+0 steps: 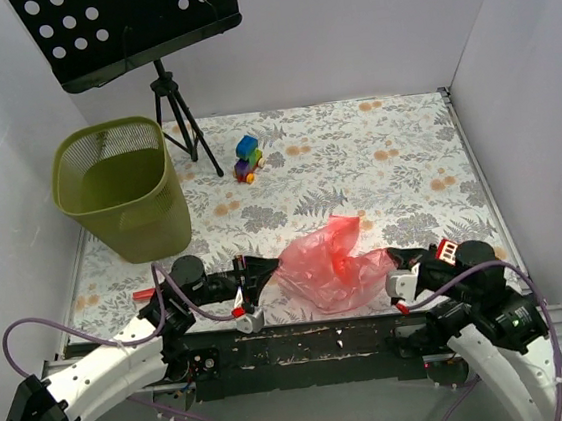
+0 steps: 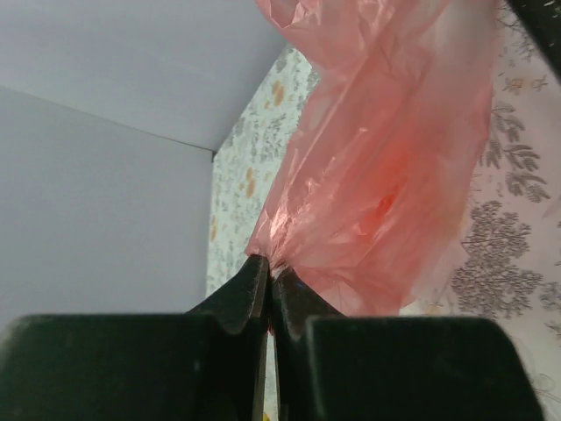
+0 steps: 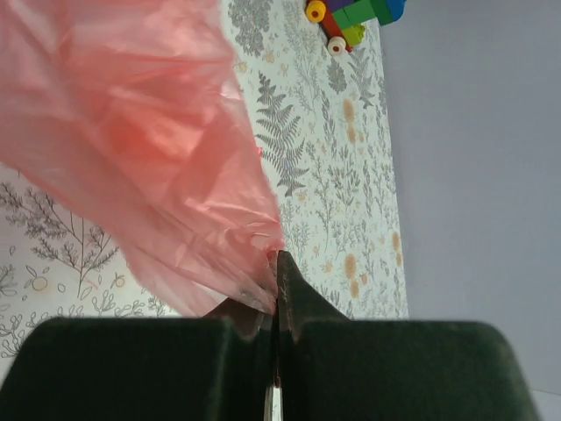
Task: Put the trash bags into the trash bin
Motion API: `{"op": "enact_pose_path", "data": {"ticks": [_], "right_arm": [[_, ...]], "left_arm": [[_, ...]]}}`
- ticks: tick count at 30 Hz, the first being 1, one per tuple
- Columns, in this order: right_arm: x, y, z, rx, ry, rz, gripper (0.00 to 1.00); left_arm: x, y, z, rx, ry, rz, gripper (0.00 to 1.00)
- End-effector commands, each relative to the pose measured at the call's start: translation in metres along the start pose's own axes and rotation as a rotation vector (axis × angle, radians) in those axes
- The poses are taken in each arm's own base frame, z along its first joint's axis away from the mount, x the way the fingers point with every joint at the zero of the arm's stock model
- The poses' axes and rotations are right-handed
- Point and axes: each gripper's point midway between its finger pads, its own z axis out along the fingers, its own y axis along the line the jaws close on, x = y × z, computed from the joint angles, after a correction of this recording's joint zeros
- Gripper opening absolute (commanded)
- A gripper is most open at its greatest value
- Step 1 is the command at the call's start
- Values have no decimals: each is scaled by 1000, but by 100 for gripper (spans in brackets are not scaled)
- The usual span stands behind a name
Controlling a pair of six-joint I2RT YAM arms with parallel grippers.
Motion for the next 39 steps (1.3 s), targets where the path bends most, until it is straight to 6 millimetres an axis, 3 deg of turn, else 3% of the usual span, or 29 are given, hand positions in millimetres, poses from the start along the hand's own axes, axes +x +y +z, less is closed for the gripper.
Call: {"op": "enact_pose_path", "data": {"ticks": [1,4,7,9,10,13,15,16,17,18,19,20,21,23,25,26,27,28,29,30,31,32,33,34,35,36,37,38,39], "right_arm": [[-23,-38,-1,-14,-5,194,1],[-25,-65,6,12,54,412,1],[-10,-90,20,78,191,687,1],[14,-105,36,133,332,829,1],[20,-120,42,169,365,872,1],[47,-161,68,228,439,991,1],[68,-211,79,275,440,1099,1],[91,-230,90,306,474,1170,1],[94,-278,79,425,427,1183,1],[104,-322,82,505,399,1176,1],[107,-363,82,573,369,1135,1],[87,-422,68,664,278,1043,1],[74,-470,58,760,207,944,1],[4,-565,-7,1047,-32,634,1],[-51,-597,-52,1258,-168,339,1],[-102,-597,-91,1351,-301,152,1],[-149,-592,-123,1400,-404,10,1],[-187,-588,-142,1418,-457,-108,1],[-214,-584,-148,1434,-488,-153,1],[-224,-581,-152,1458,-491,-165,1],[-211,-576,-146,1480,-446,-127,1],[-188,-563,-138,1478,-379,-73,1],[-127,-532,-83,1357,-217,4,1],[-56,-469,-14,1091,-10,77,1],[22,-341,73,600,193,152,1],[83,-148,113,-81,413,197,1],[86,-30,95,-466,476,226,1],[80,43,67,-625,474,310,1],[57,68,52,-648,361,333,1]], "left_arm": [[-2,-4,-6,48,48,-211,0],[14,14,-4,-20,177,-475,0],[69,48,1,-279,472,-879,0],[118,91,-6,-548,751,-1030,0],[138,85,-2,-545,875,-1102,0],[168,116,30,-531,1004,-1237,0],[188,155,52,-570,1006,-1265,0],[197,191,59,-650,973,-1248,0],[205,229,67,-744,931,-1213,0],[214,264,74,-823,891,-1151,0],[212,310,83,-894,799,-1052,0],[202,356,86,-960,695,-943,0],[175,416,78,-1069,541,-796,0],[110,503,40,-1331,251,-435,0],[10,553,10,-1400,-74,-16,0],[-33,564,4,-1384,-195,137,0],[-79,567,-6,-1356,-332,281,0],[-108,560,-11,-1341,-417,387,0],[-132,548,-11,-1327,-461,511,0],[-146,540,-11,-1319,-456,586,0],[-147,528,-2,-1321,-449,574,0],[-122,513,3,-1365,-415,481,0],[-92,492,11,-1400,-367,312,0],[-13,440,54,-1283,-122,118,0],[56,344,94,-910,175,59,0],[122,182,117,-233,413,114,0],[151,5,66,453,464,188,0],[138,-52,32,554,437,102,0],[113,-67,27,419,412,-67,0]]}}
